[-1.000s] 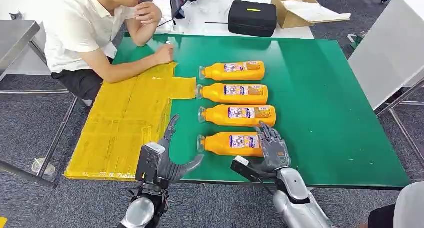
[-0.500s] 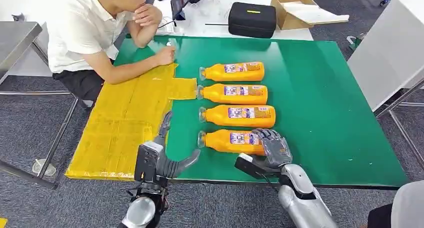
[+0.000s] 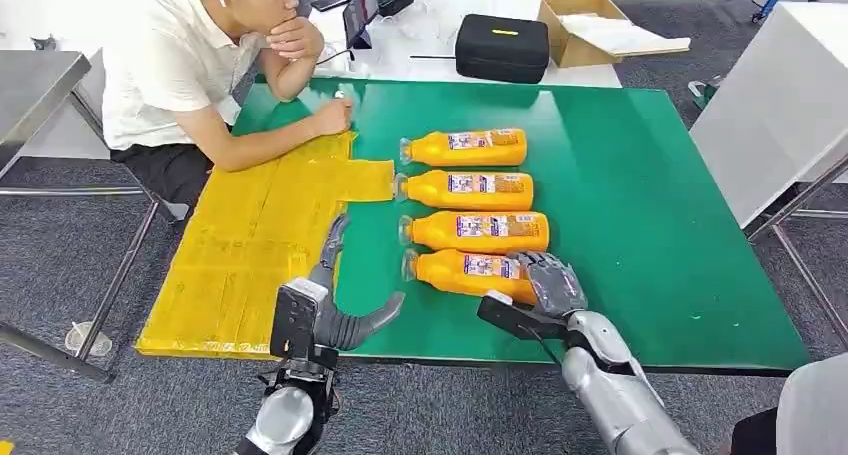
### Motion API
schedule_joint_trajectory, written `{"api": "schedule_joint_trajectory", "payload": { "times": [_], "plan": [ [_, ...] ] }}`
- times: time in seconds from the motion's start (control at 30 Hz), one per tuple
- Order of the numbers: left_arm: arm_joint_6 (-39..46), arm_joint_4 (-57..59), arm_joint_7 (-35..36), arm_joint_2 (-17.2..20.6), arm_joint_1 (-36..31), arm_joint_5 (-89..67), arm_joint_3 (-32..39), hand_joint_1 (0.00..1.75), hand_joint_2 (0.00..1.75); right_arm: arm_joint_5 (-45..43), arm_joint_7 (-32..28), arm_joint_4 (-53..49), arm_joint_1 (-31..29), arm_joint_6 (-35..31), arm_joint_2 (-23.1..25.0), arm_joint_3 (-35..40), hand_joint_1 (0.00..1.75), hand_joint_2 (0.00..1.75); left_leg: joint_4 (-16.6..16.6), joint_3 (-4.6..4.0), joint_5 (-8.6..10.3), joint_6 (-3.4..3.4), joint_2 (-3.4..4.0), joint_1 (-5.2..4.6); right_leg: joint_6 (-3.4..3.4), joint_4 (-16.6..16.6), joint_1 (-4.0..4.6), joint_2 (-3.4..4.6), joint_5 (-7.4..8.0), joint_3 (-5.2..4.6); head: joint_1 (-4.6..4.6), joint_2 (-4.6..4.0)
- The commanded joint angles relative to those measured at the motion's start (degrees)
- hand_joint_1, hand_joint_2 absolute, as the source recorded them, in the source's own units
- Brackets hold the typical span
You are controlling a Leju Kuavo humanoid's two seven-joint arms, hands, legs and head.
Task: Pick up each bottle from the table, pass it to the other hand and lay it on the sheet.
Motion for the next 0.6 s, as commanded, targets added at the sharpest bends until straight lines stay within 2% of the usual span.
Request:
{"api": "schedule_joint_trajectory", "payload": {
  "times": [0.03,0.2,0.23,0.43,0.6],
  "plan": [
    [1.49,1.83,-4.47,0.2,-1.24,7.12,1.22,0.0,1.75,-16.23,-13.37,-1.24,9.71,10.03,2.09,-5.76,1.75,1.75,-0.02,-0.32,0.28,0.16,-0.28,0.03,-0.04,-0.09,0.03,-0.26,0.19,-0.18,0.02,0.0],
    [1.53,1.82,-4.93,0.5,-1.08,8.8,1.31,0.0,1.75,-17.09,-13.37,-4.38,10.75,9.94,2.04,-4.56,1.75,1.75,-0.06,-0.2,0.17,0.09,0.07,-0.11,0.07,-0.07,-0.06,0.07,0.35,-0.13,0.0,0.0],
    [1.53,1.82,-4.94,0.48,-1.09,8.8,1.29,0.0,1.75,-17.09,-13.37,-4.37,10.72,9.94,1.94,-4.59,1.75,1.75,-0.06,-0.04,0.08,0.08,0.19,-0.11,0.04,-0.08,-0.06,0.2,0.37,0.5,0.0,0.0],
    [5.38,2.36,-7.96,-0.32,-0.19,15.06,3.34,0.0,1.75,-22.8,-17.86,-10.35,12.29,6.78,4.6,-6.34,1.75,1.75,0.02,-0.12,0.1,0.09,0.45,-0.08,0.01,-0.01,-0.01,0.34,0.39,0.2,0.02,0.0],
    [1.35,7.03,-5.57,0.21,-0.06,20.17,2.48,0.0,1.75,-26.37,-19.49,-13.6,12.49,4.27,6.46,-6.95,1.75,1.75,-0.05,-0.55,0.21,0.07,0.54,-0.12,-0.02,-0.01,-0.05,0.44,0.46,-0.1,0.0,0.0]
  ]
}}
